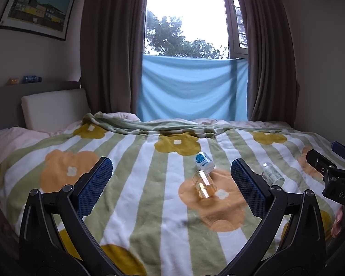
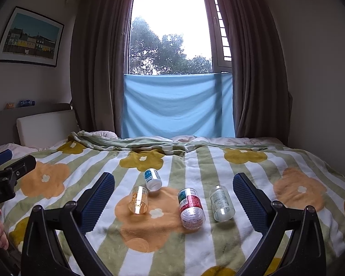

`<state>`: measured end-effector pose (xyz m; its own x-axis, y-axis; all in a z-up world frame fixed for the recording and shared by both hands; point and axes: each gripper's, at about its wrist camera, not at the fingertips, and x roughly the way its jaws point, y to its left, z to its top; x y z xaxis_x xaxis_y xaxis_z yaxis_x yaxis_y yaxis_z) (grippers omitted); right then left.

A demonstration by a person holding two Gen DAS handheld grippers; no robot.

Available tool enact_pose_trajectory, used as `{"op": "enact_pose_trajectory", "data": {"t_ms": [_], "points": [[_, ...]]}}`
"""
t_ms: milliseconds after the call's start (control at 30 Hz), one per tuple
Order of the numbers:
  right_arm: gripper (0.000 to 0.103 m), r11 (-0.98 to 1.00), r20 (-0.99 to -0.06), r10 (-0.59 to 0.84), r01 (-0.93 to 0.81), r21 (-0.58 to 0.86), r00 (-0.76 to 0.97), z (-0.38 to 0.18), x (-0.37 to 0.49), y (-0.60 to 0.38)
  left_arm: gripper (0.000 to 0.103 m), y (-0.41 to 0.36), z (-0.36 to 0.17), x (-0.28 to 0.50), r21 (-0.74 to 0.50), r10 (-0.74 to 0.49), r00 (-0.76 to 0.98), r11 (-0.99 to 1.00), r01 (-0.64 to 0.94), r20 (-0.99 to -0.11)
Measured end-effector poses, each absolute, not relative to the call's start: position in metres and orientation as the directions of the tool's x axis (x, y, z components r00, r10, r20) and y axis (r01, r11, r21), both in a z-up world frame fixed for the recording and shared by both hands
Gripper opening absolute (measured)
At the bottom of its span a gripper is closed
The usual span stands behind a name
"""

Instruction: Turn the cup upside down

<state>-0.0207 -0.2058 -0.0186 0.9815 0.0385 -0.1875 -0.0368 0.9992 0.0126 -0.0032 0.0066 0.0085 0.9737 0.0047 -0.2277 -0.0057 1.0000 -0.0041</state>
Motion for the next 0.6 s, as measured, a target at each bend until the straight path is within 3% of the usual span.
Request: {"op": "enact_pose_trajectory", "data": {"t_ms": [300, 600], "points": [[0.103, 0.991, -0.326, 0.076, -0.108, -0.080, 0.942, -0.023, 0.061, -0.198, 0.103, 0.025, -0.007, 0.014, -0.019, 0.024, 0.963, 0.999, -0.030, -0.270], [0.103, 0.977, -0.602, 0.057, -0.168, -0.130, 0.796, -0.070, 0.199, -0.206, 0.103, 0.043, -0.022, 0.033, -0.036, 0.056, 0.946, 0.997, -0.072, -0.320]]}}
